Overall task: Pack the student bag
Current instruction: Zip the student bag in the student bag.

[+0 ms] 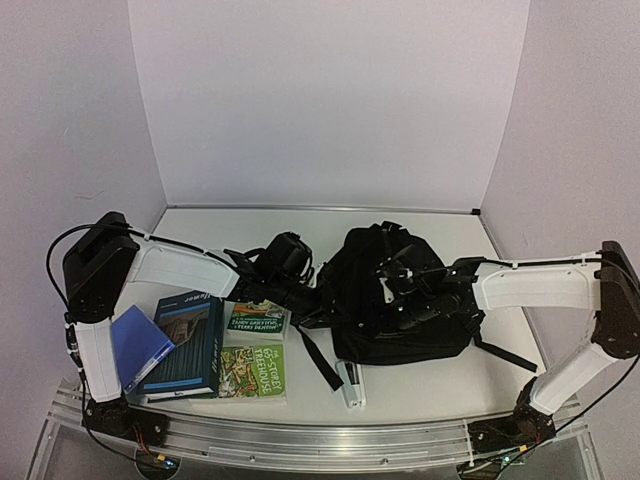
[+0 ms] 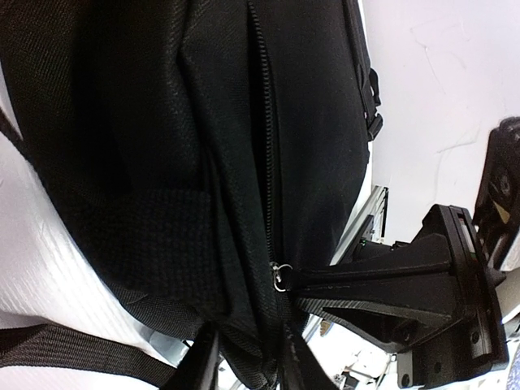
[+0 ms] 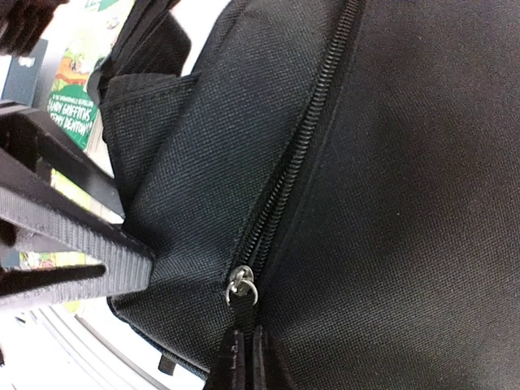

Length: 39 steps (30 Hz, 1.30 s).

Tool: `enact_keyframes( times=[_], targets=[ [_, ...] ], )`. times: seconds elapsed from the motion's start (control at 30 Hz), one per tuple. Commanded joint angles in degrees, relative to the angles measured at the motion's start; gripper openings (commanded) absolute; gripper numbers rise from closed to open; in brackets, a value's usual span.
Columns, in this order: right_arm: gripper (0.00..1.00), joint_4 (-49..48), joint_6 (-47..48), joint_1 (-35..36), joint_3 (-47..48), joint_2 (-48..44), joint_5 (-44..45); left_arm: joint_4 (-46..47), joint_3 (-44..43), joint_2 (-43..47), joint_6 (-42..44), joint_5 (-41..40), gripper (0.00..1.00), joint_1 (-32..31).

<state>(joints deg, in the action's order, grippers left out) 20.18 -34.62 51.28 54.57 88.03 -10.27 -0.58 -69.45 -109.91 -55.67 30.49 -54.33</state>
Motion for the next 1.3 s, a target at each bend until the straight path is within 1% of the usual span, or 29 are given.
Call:
enact_keyframes(
  times=[0.0, 0.17, 0.3, 0.87, 1.03, 1.27],
  targets=[
    [0.0, -0.4, -1.1, 0.5, 0.5, -1.2, 3.0, 0.9, 0.2, 0.1, 0.2, 0.8, 0.19, -0.4],
    [0.0, -0.3, -2.4, 0.5, 2.8, -2.5, 8.2, 0.9, 0.7, 0.1, 0.5, 0.7, 0.05, -0.4],
    [0.0, 0.2, -3.4, 0.5, 5.0, -2.2, 14.1, -0.8, 0.6, 0.1, 0.9, 0.4, 0.0, -0.4],
    [0.0, 1.7, -7.1, 0.4, 12.1, 4.4, 25.2, -2.3, 0.4, 0.2, 2.0, 0.1, 0.0, -0.4],
    [0.0, 1.7, -7.2, 0.1, 14.2, 6.9, 25.9, -2.4, 0.5, 0.3, 2.0, 0.1, 0.0, -0.4],
    [0.0, 1.7, -6.9, -1.9, 15.5, 9.4, 26.9, -2.3, 0.7, 0.4, 2.1, 0.3, 0.0, -0.4]
  ],
)
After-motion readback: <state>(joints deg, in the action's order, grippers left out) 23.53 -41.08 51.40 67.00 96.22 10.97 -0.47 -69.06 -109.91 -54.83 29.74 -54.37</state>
